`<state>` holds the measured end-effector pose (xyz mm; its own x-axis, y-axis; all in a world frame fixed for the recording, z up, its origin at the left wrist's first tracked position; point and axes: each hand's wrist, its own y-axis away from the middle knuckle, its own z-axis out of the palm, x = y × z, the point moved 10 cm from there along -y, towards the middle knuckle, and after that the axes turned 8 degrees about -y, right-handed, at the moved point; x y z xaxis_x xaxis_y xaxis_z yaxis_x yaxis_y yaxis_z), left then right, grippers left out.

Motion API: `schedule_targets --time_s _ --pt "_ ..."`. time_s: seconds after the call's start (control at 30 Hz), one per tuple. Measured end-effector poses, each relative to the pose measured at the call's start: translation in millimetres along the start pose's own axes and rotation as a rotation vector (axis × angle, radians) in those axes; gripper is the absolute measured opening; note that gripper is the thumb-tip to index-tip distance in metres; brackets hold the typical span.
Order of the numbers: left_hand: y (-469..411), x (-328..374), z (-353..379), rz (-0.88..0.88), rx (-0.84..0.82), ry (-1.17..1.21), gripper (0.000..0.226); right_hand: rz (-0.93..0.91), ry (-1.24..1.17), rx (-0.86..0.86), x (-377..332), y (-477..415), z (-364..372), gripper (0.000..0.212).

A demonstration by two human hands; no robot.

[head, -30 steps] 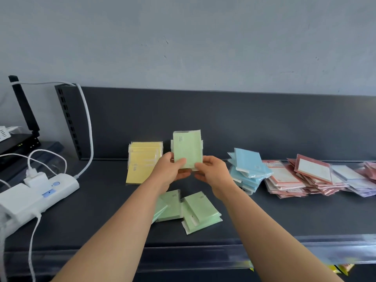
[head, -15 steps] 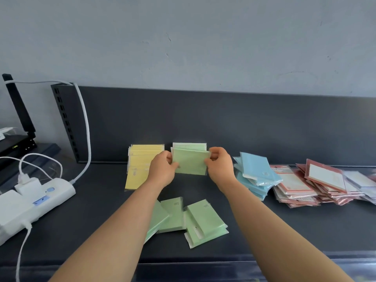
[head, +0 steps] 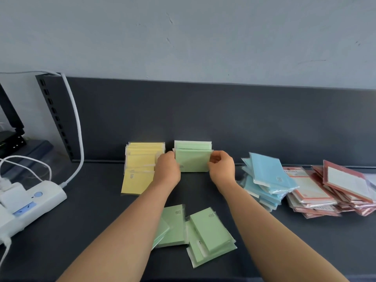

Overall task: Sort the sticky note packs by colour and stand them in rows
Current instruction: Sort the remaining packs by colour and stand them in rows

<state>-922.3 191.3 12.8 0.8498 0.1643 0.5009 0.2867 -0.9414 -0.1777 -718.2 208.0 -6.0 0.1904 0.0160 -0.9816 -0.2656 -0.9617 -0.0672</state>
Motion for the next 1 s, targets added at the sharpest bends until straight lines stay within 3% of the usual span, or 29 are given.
schedule_targets --time_s 0.33,0.57,1.0 --pt "1 -1 0 -0.041 0.014 0.030 0.009 0.015 0.039 -0.025 10 -3 3 0.015" --pt "12 4 1 -0.048 -0.012 -0.025 0.021 0.049 0.074 -0.043 20 0 -1 0.026" --pt "19 5 4 -0.047 -0.040 -0.058 0.014 0.040 0.155 -0.049 16 1 -2 0.037"
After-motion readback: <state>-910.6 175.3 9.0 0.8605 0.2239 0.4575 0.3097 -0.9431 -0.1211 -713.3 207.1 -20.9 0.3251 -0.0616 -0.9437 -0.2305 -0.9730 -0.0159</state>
